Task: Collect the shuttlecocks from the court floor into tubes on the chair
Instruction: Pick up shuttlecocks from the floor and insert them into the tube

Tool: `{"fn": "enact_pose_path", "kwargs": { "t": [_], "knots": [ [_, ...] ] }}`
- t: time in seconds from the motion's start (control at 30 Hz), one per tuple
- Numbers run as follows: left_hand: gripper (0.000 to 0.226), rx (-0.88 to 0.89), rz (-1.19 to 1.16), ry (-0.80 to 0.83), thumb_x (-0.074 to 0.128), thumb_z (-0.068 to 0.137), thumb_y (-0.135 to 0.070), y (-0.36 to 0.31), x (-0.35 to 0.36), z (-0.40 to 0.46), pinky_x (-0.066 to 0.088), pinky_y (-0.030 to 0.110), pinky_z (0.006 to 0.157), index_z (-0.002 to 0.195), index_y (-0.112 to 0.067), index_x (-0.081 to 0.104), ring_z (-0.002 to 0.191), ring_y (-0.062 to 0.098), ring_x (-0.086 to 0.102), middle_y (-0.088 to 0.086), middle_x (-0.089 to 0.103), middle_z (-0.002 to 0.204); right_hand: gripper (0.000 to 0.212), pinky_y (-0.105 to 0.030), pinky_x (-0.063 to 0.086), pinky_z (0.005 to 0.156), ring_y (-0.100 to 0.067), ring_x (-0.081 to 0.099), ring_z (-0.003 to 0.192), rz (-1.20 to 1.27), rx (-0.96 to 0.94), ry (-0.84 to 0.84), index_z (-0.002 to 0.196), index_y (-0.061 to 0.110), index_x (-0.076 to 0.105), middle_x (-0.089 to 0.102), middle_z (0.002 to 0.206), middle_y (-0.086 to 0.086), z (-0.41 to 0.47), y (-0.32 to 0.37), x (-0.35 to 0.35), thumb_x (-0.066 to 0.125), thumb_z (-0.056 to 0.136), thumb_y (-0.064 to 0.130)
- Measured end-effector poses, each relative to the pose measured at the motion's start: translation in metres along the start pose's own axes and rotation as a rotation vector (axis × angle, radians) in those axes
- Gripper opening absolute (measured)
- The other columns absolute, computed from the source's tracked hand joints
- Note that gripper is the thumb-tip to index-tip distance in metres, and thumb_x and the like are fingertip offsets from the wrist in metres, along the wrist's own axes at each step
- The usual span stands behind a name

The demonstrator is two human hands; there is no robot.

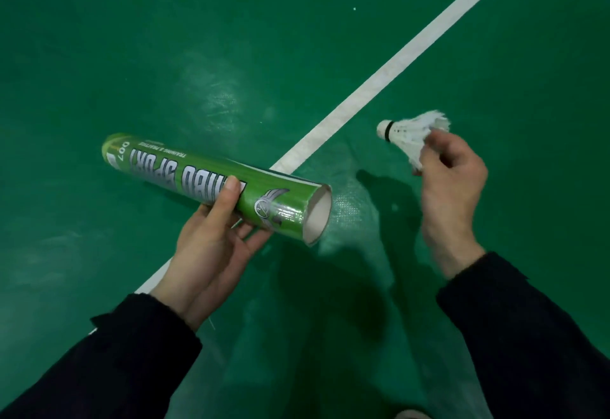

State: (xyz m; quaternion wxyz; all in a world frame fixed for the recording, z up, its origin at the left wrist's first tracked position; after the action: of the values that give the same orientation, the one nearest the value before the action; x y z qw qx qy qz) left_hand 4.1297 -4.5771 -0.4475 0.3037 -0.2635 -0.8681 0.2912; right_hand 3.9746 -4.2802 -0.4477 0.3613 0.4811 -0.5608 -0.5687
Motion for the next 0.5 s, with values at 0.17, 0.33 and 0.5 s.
{"fn": "enact_pose_path", "kwargs": {
  "t": [0.17,0.33,0.5],
  "knots": [
    [0.064,-0.125,0.101,0.156,0.066,0.088,-0.037,0.028,0.056,-0.025,0.063,0.036,0.080,0.144,-0.010,0.053,0.111,0.022,0.074,0.016,0.070,0.133,0.032,-0.011,0.049,0.076,0.006,0.066,0.081,-0.007,-0.183,0.157,0.090,0.041,0.074,0.072,0.090,0.029,-0.114,0.075,-0.063,0.070,0.078,0.012],
    [0.062,-0.302,0.267,0.381,0.068,0.089,-0.041,0.088,0.113,-0.091,0.062,0.036,0.088,0.142,-0.011,0.056,0.115,0.022,0.072,0.014,0.070,0.133,0.026,-0.029,0.054,0.077,-0.008,0.064,0.092,-0.418,-0.347,0.084,0.109,0.019,0.073,0.065,0.114,0.008,-0.188,0.099,-0.117,0.066,0.086,0.009],
    [0.038,-0.473,0.374,0.636,0.063,0.096,-0.039,0.154,0.167,-0.198,0.063,0.032,0.077,0.120,-0.010,0.067,0.098,0.018,0.076,0.011,0.076,0.116,0.030,-0.039,0.055,0.058,-0.013,0.051,0.082,-0.700,-0.345,-0.378,0.107,0.023,0.064,0.040,0.127,0.002,-0.271,0.147,-0.247,0.078,0.080,0.026]
  ]
}}
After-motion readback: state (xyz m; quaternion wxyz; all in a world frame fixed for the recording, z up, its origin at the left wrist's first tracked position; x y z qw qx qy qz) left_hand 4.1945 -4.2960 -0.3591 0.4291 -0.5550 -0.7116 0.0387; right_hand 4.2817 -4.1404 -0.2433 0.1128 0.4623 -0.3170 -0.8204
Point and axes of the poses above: each hand's wrist, its own z-axis towards the middle knuckle, its own x-axis out of the palm, y = z × x, the point moved 10 cm from there along z, towards the middle knuckle
